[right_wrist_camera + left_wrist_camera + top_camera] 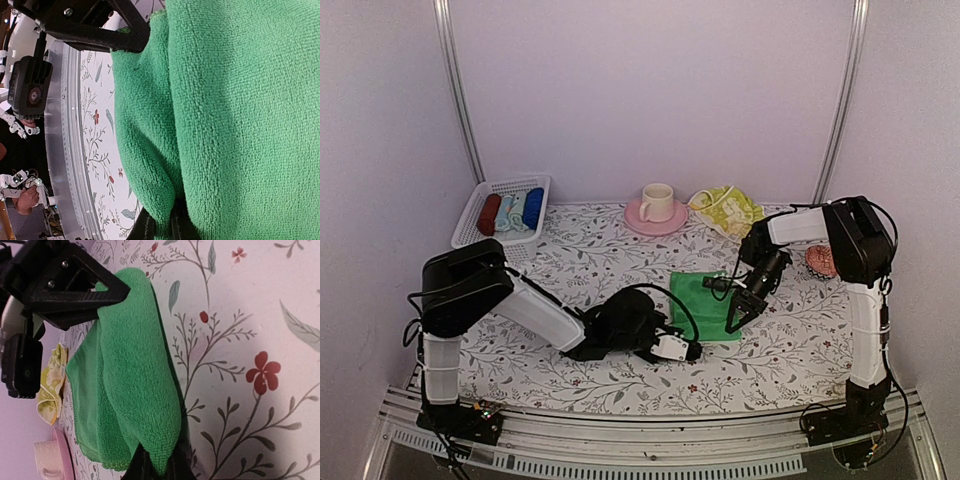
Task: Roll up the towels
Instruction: Roll the towel at the center of the board.
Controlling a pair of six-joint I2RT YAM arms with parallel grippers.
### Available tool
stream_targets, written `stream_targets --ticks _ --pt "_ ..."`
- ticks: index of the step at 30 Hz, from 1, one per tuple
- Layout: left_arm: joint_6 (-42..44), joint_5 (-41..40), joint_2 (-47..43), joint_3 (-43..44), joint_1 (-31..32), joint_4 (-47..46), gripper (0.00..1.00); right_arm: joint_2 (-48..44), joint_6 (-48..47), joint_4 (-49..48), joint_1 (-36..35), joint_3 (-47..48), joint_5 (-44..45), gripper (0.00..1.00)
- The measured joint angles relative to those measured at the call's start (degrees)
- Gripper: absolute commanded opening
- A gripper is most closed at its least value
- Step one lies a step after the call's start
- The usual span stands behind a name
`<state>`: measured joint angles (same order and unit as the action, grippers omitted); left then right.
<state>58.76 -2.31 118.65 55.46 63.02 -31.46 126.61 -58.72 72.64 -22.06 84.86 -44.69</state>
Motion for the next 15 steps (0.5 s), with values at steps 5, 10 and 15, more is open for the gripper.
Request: stream_targets --ticks 5,10,15 --pt "-0.9 0.3 0.0 0.9 0.0 2.1 0.00 -0.1 0.5 0.0 0.0 0.0 0.1 0.31" --pt "-4.4 2.7 -0.3 1.4 -0.1 4.1 0.00 -3.4 -0.7 -2.2 0.0 -0.6 1.1 0.44" --pt "-8.8 6.6 -1.6 1.4 -0.7 6.8 0.00 -12.5 -1.9 -7.5 0.1 -5.4 3.5 0.55"
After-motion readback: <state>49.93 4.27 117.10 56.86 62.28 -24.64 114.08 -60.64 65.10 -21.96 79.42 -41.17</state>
